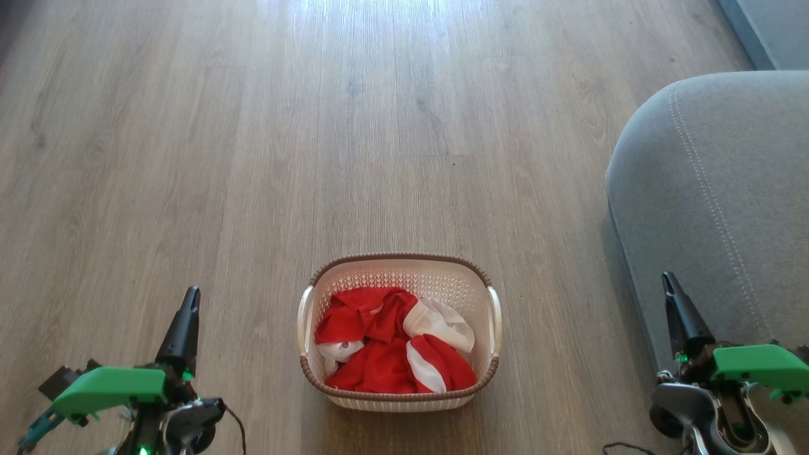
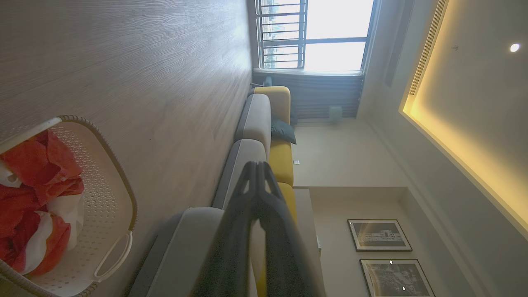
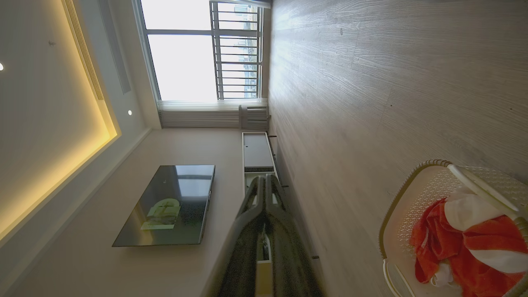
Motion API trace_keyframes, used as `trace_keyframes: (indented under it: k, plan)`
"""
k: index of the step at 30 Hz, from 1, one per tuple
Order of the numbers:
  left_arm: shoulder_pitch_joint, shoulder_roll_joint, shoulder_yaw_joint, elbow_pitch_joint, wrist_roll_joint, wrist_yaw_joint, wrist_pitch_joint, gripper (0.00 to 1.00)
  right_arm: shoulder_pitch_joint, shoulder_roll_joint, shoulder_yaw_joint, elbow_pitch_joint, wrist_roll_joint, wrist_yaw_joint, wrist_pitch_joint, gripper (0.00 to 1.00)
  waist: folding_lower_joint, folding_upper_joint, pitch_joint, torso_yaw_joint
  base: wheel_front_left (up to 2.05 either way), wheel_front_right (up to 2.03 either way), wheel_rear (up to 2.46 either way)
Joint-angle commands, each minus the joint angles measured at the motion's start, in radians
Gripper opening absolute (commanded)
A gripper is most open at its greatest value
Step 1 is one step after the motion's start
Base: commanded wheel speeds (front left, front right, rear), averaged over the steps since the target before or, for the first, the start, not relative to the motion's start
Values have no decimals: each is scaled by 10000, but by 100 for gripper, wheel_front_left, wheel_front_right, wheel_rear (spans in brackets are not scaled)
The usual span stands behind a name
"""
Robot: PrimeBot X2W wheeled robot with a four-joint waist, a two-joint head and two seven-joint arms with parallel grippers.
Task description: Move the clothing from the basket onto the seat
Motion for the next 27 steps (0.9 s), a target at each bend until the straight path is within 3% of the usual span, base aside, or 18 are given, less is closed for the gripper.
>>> trace_keyframes:
  k: [1,27]
  plan:
    - [-475,77,336,-339,-71,-94,73,0,-525,-137,181,-378,63,0,54,0,0,0,0,0,0,0,0]
    - [-475,77,336,-339,-71,-94,73,0,-525,-137,181,-378,63,0,54,0,0,0,0,0,0,0,0]
